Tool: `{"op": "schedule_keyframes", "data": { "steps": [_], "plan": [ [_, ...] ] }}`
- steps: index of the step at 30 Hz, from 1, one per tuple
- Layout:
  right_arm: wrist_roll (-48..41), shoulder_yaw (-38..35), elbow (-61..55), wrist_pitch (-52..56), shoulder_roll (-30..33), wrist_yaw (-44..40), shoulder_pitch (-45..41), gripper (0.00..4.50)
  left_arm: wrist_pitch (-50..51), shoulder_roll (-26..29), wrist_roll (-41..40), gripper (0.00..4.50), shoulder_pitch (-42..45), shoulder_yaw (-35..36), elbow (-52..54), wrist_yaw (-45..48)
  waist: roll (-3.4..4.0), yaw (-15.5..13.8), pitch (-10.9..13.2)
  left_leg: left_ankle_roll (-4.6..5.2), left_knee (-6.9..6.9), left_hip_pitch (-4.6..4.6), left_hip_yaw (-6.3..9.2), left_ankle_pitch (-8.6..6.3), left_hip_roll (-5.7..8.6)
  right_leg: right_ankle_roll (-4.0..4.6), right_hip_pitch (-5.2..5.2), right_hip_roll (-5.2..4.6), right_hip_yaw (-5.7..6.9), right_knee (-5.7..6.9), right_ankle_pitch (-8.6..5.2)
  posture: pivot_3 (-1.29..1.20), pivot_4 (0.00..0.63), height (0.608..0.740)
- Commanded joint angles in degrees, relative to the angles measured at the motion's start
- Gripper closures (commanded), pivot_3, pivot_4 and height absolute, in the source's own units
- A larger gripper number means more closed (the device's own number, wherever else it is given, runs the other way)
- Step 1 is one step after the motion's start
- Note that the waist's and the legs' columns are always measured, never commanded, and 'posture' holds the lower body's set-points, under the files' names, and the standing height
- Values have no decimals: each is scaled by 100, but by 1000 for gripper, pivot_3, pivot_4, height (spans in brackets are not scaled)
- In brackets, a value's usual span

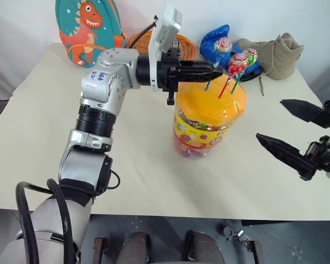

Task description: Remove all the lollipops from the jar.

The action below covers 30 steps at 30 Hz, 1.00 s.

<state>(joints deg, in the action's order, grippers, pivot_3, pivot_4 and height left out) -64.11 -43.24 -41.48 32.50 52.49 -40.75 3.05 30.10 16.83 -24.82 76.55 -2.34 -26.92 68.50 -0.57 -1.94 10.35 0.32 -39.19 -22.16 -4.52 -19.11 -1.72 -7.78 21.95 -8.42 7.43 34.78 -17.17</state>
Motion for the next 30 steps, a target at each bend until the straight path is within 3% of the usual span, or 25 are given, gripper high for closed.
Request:
{"op": "schedule_keyframes", "data": {
  "steps": [1, 9, 14, 19, 25, 30],
  "plan": [
    [-158, -129, 72, -28, 150, -241, -47, 0, 154, 109, -114, 4484, 203, 169, 296, -129, 0, 0, 0, 0, 0, 0, 0, 0, 0, 0, 0, 0, 0, 0, 0, 0, 150, 740],
    [-162, 377, 173, -36, 176, -525, -283, 0, 694, 514, -59, 4484, 278, 476, 254, -759, 0, 35, 0, -1, 0, -1, -1, 0, 0, 0, 4, 0, -1, 5, 0, 0, 150, 740],
    [-294, 675, 138, 58, 193, -759, -307, 0, 2213, 1549, 459, 4484, -171, 342, 430, -1722, 1, 62, -1, -1, 2, -2, -3, 1, 0, 0, 12, 0, -5, 11, 0, 0, 150, 740],
    [-300, 1062, 203, 94, 248, -1107, -442, 0, 3603, 2111, 345, 4484, -1063, 400, 1249, -2178, -2, 48, 1, -2, 3, -9, -29, 1, -1, 1, 48, 0, -38, 35, 0, 0, 150, 740],
    [165, 1859, 553, -38, 84, -1543, -663, 0, 4410, 2107, 520, 4484, -2164, 222, 2018, -2854, -29, -11, 14, -2, -8, -18, -26, 1, 0, 1, 49, 0, -42, 41, 0, 0, 150, 740],
    [590, 2212, 890, -232, -8, -2064, -665, 0, 4955, 1835, 503, 4484, -2413, 338, 2082, -3384, -35, -24, 17, -2, -9, -19, -31, 1, 0, 1, 54, 0, -43, 45, 0, 0, 150, 740]
  ]
}}
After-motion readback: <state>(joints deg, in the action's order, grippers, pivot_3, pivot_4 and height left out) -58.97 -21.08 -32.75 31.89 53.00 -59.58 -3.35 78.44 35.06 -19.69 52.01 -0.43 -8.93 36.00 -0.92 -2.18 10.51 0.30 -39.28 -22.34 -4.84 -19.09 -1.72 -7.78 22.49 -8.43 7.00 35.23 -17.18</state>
